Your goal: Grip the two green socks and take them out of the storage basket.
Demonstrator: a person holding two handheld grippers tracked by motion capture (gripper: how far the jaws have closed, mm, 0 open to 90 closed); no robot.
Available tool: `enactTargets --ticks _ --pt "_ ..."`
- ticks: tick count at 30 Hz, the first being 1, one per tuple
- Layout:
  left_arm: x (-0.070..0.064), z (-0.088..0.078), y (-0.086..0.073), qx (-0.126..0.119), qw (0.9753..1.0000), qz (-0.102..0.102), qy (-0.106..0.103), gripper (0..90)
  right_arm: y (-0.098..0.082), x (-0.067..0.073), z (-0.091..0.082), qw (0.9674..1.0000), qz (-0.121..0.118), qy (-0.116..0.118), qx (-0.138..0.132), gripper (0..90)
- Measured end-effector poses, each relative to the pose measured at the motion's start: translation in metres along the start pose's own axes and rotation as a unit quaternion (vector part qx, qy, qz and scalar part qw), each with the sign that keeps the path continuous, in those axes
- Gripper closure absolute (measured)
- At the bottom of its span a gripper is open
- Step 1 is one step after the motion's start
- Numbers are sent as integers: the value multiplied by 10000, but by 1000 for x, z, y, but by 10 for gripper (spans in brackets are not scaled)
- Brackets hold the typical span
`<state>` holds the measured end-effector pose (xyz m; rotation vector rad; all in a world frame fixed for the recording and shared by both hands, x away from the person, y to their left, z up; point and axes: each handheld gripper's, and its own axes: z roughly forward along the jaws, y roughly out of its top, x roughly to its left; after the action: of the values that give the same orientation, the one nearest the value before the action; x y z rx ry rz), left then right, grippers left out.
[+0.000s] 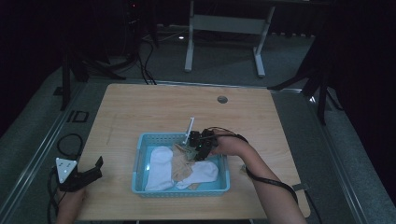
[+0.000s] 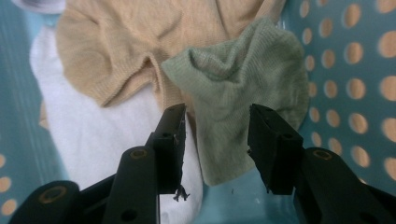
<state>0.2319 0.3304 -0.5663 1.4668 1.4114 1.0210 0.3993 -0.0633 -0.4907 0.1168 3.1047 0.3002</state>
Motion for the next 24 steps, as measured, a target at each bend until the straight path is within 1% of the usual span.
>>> enactTargets --ticks 3,5,6,7,10,12,15,16,17,20,22,24 --pt "0 0 0 12 10000 5 5 4 1 0 5 10000 -23 8 75 565" --pt "0 0 0 10 10000 1 7 4 2 0 8 9999 -71 -31 120 597" --pt "0 0 0 12 10000 2 8 4 2 0 8 9999 -77 -37 123 620" --pt "0 0 0 12 10000 2 8 4 2 -1 9 9999 -83 -50 129 672" --pt "0 0 0 27 10000 -3 15 4 2 0 9 9997 -134 -40 217 773" --pt "0 0 0 28 10000 -4 12 4 2 0 8 9996 -155 -87 221 813" --pt "0 0 0 25 10000 -4 11 4 2 1 7 9996 -161 -109 210 822" --pt "0 0 0 25 10000 -5 12 3 2 2 2 9996 -166 -116 173 833" --pt "0 0 0 25 10000 -5 12 3 2 2 2 9996 -166 -116 173 833" --pt "0 0 0 28 10000 -4 13 4 1 4 -5 9997 -170 -111 136 839" --pt "0 0 0 27 10000 -2 18 3 2 6 -11 9997 -199 -130 108 840" --pt "0 0 0 28 10000 0 17 4 4 10 -20 9995 -286 -127 84 840"
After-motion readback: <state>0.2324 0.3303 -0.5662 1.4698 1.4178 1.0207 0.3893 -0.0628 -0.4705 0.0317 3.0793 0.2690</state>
